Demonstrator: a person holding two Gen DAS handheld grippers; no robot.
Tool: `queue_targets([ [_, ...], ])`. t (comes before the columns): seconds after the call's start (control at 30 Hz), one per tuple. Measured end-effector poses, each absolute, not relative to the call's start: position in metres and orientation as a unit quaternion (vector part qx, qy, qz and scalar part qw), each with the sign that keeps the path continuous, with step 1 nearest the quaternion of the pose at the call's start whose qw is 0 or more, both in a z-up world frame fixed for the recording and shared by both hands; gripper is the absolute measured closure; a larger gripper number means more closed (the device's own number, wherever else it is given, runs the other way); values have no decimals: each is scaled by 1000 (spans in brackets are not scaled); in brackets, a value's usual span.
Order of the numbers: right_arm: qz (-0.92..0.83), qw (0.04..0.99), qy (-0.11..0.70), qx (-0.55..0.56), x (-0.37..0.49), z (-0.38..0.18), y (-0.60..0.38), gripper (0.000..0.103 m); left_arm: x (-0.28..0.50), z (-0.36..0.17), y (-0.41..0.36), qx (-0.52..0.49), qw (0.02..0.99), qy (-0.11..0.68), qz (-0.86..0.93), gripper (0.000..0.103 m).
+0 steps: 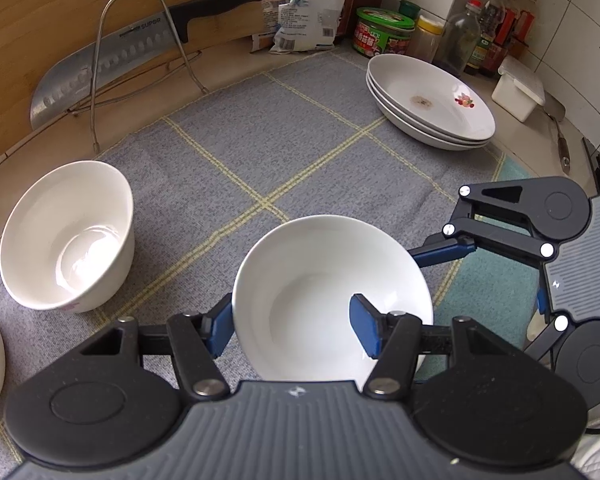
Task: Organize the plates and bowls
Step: 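Carry the white bowl with the left tool across the towel, then set the white bowl on the towel and open the left tool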
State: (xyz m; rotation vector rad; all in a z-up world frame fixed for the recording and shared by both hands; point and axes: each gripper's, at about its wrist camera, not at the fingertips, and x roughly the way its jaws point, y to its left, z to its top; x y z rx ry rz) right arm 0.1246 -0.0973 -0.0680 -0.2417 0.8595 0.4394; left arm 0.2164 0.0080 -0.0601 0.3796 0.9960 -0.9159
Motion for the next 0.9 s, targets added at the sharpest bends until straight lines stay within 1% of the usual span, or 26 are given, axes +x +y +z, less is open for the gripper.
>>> queue_targets([
  [0.33,210,879,415,-110,124,-67,-97,26,216,-61,8,175,764,456,-422,43],
  [0.43,209,879,413,-111,124,-67,-96,26,216,-60,9,171,766,454,-423,38],
  [0.47,209,880,412,-111,124,-67,-96,26,215,-60,9,169,767,450,-425,34],
  [0.5,209,880,411,-110,124,-66,-95,25,214,-58,8,169,768,445,-429,28],
  [0.53,210,881,410,-108,123,-66,-95,24,213,-57,8,170,771,439,-430,23],
  [0.57,211,881,409,-106,123,-65,-95,18,211,-55,8,173,774,431,-429,16],
  [0.6,211,883,406,-104,123,-64,-95,10,209,-53,8,176,778,424,-429,12],
  [0.67,209,890,392,-105,120,-61,-95,0,207,-50,9,178,782,415,-430,11],
  [0.9,208,893,386,-103,118,-56,-95,0,195,-42,18,170,806,386,-416,9],
])
